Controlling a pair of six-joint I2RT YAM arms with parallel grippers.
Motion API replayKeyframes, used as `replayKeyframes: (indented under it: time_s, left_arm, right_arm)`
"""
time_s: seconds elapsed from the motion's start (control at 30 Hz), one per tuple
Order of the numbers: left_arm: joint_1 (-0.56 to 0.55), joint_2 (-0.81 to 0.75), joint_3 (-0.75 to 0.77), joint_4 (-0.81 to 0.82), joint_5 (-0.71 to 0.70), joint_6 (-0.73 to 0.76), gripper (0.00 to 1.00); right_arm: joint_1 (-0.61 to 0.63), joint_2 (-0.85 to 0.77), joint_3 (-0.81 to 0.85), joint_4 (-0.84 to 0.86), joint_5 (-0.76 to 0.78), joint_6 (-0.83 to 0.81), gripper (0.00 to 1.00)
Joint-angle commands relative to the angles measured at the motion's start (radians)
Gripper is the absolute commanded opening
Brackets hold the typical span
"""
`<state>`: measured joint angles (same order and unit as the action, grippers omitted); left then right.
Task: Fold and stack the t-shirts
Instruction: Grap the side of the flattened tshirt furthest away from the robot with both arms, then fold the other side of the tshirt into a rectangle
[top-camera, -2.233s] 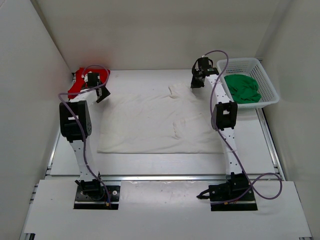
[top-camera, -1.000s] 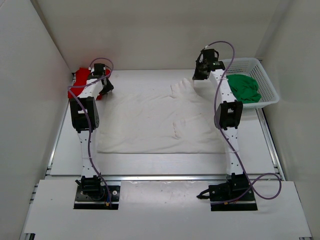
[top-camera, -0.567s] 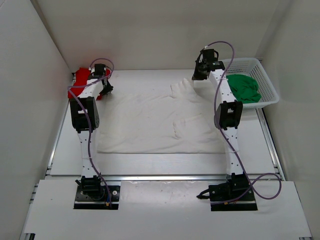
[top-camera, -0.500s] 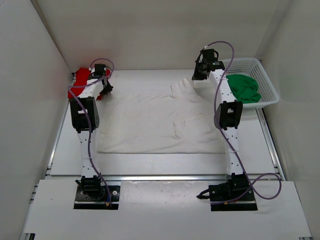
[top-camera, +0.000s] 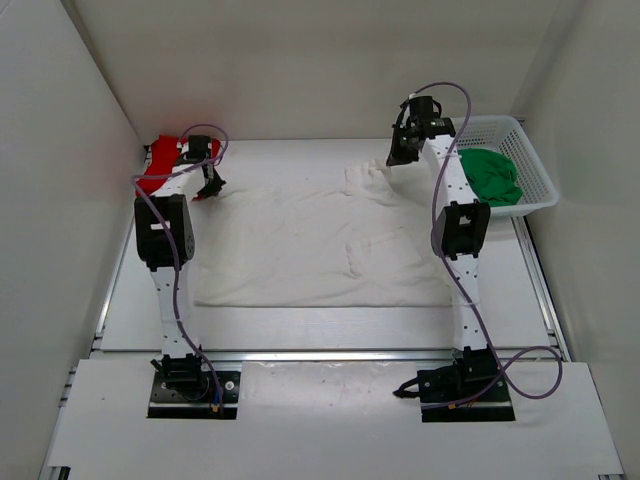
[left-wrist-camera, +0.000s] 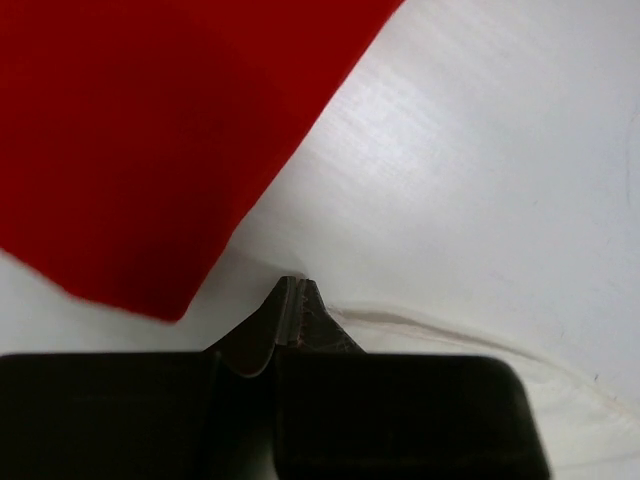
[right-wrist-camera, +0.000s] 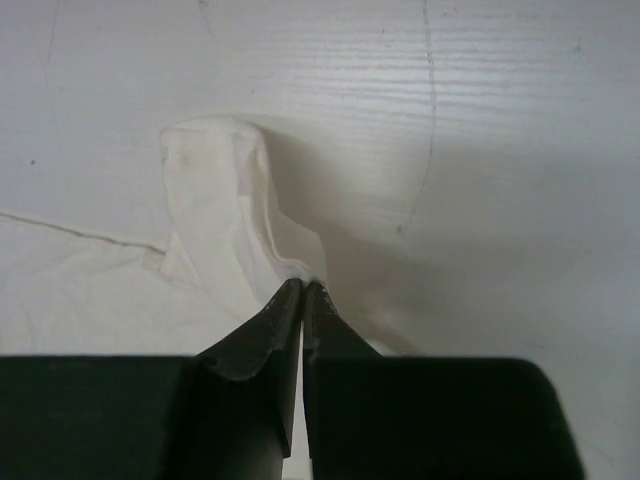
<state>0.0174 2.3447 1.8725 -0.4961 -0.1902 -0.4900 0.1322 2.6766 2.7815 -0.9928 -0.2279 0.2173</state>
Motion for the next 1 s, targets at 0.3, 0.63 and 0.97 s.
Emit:
replayKeyframes:
  time_s: [0.3,0.63,0.97]
  left_arm:
    - [-0.002,-0.286,-0.249,0.126,0.063,-0.019,0.00]
    - [0.012,-0.375,-0.349,0.151,0.112,-0.028,0.00]
    - [0.053,-0.485,-0.463,0.185,0.129,-0.035,0.00]
  right_arm:
    - [0.086,-0.409,-0.447,-0.020,0.143,-0.102,0.00]
    - [0.040,-0.921,-1.228,0.399,0.139,-0.047,0.00]
    - [-0.003,-1.232,-1.521,0.490,0.098,0.016,0.00]
